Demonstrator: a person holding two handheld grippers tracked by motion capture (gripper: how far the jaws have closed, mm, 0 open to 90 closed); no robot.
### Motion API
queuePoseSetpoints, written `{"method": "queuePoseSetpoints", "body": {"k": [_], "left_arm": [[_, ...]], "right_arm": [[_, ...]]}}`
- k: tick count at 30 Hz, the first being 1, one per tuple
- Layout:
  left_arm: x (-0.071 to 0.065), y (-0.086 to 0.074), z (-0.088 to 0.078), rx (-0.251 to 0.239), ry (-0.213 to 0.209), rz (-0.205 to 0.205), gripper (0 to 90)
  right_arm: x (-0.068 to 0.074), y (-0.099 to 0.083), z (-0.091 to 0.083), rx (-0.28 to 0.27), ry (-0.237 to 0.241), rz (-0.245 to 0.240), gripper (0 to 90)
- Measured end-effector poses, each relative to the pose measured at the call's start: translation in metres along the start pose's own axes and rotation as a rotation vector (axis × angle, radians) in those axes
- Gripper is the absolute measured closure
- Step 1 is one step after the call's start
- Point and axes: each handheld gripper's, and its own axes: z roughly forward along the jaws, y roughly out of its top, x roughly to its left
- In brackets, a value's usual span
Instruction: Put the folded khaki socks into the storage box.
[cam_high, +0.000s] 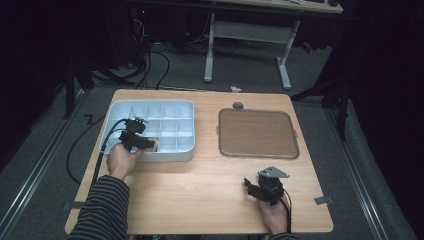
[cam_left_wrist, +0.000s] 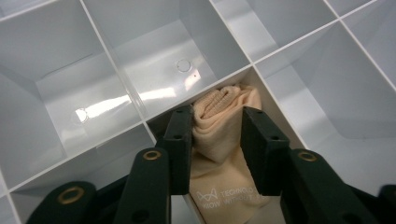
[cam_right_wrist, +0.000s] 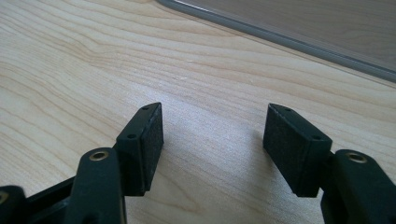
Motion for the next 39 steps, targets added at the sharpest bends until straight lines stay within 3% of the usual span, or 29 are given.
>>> {"method": "queuePoseSetpoints", "body": {"k": [9, 14, 29, 39], "left_arm": [[-0.003, 0.000, -0.007, -0.035, -0.002, 0.000, 55.4], [-0.004, -0.001, -0.016, -0.071, -0.001, 0.006, 54.9], [-0.006, -0.004, -0.031, -0.112, -0.003, 0.030, 52.3], [-0.006, -0.010, -0.040, -0.148, -0.017, 0.025, 51.9]], "right_arm": [[0.000, 0.000, 0.000, 0.000, 0.000, 0.001, 38.0], [0.000, 0.000, 0.000, 0.000, 0.001, -0.001, 37.6], [0.000, 0.000, 0.000, 0.000, 0.001, -0.004, 37.3], [0.000, 0.000, 0.000, 0.001, 0.002, -0.003, 37.3]]}}
